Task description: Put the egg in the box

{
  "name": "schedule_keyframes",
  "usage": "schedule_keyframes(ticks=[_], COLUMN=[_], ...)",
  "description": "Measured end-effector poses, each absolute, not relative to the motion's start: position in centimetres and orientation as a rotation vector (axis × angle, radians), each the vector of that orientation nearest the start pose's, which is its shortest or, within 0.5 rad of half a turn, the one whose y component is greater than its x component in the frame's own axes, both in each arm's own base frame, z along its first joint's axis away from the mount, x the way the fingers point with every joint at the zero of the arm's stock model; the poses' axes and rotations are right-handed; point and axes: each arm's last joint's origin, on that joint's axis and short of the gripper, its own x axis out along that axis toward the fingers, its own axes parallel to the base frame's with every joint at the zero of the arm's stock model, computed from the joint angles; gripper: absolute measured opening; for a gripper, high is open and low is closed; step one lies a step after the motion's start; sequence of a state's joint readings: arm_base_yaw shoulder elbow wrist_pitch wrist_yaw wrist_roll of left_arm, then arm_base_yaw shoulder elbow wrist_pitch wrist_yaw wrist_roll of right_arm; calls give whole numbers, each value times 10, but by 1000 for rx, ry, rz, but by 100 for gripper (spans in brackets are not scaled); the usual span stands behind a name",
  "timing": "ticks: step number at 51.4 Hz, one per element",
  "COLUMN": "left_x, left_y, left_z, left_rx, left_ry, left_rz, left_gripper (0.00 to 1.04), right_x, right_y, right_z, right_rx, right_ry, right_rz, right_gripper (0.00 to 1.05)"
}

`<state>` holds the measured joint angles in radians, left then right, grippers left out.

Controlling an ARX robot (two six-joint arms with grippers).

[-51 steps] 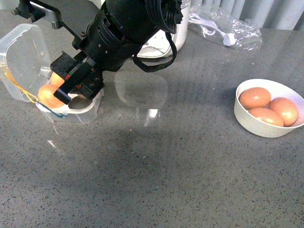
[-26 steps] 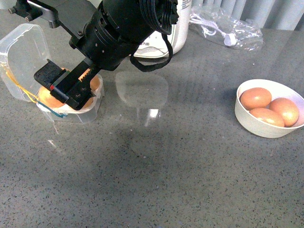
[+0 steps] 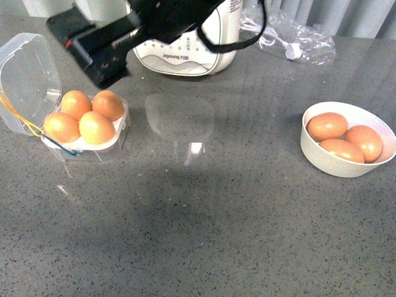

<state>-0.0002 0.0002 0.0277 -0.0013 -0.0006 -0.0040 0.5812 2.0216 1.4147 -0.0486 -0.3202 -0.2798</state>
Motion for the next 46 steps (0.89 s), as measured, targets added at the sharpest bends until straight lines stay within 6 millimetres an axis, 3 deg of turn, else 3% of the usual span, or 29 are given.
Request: schedule_keyframes(ticks=[7,14,18,21,30,43,46], left_x=[96,96,96,96,96,96,96], left_y=[0,0,0,0,0,0,0], left_z=[173,173,173,173,173,173,173], left_rx=[-4,-4,-4,-4,-4,-4,-4], left_ry=[-26,-26,-26,-26,-26,-26,-26], left_rz=[0,0,0,0,0,1,1], left_gripper=[98,98,98,98,98,98,98], right_x=[369,361,348,329,285,236,225], right_y=[223,174,144,120,79,46,39], right_z=[204,202,201,200,199,179,178], right_rx=[-265,-194,-134,-74,-9,-16,-14], right_ry=[543,495,252,114,-17,21,14], right_rz=[784,490,169,43,-2,12,7], right_gripper=[97,97,83,73,46,3,3])
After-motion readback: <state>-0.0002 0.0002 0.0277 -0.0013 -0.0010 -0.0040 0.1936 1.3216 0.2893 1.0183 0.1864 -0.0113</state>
